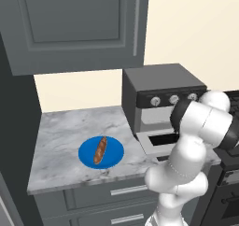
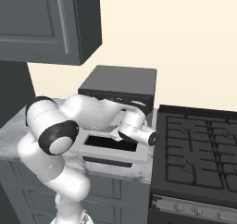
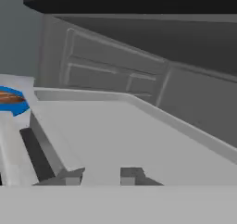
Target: Pull the toaster oven rack outwards. Pick up the baguette from the plate and place it on the toaster oven rack. Close the toaster oven door fully and set the temperature to the lowest setting.
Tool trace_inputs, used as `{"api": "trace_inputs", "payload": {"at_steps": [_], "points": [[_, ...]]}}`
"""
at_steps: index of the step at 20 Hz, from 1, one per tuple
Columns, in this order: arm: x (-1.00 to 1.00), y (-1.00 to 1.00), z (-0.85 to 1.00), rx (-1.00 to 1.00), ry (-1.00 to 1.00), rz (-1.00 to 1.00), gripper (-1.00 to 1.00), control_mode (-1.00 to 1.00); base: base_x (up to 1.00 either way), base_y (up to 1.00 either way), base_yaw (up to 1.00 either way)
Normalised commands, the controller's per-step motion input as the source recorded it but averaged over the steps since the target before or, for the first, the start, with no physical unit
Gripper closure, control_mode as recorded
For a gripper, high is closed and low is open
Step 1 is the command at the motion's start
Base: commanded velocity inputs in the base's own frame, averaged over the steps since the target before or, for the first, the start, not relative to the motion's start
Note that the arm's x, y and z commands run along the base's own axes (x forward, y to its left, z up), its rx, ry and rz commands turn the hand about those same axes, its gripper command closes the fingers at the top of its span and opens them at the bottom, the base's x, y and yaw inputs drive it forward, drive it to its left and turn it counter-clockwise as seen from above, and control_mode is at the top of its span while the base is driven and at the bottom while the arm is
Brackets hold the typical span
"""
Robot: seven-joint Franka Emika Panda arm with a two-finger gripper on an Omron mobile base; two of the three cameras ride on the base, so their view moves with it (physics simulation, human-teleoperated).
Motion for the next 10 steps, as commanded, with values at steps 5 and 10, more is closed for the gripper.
{"api": "trace_inputs", "payload": {"at_steps": [5,10], "points": [[-1.0,-0.67,-1.0,0.2,0.33,-0.06,1.0,-1.0,0.0,0.0,0.0],[-1.0,-0.5,-1.0,0.12,0.33,-0.07,1.0,-1.0,0.0,0.0,0.0]]}}
